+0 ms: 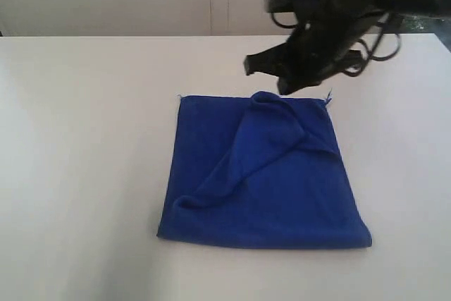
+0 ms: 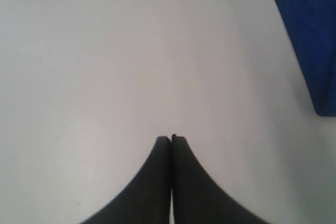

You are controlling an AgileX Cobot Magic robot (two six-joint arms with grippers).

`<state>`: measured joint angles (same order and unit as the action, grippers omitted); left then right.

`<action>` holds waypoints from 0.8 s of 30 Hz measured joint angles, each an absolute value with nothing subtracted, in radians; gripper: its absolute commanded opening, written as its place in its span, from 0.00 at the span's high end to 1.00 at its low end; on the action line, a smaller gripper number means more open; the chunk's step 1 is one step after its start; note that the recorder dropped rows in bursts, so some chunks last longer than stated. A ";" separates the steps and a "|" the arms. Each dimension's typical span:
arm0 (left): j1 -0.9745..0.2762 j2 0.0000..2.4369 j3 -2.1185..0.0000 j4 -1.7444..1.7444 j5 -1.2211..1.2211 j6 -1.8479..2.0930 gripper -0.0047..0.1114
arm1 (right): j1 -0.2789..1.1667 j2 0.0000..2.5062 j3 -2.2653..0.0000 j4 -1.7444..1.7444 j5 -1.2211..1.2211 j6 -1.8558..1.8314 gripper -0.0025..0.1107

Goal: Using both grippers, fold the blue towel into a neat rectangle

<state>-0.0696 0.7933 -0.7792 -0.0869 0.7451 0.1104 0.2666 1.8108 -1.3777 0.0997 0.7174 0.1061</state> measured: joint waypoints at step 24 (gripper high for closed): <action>-0.070 0.793 -0.779 -0.087 0.743 0.110 0.96 | 0.134 1.734 -1.044 0.158 0.584 -0.018 0.98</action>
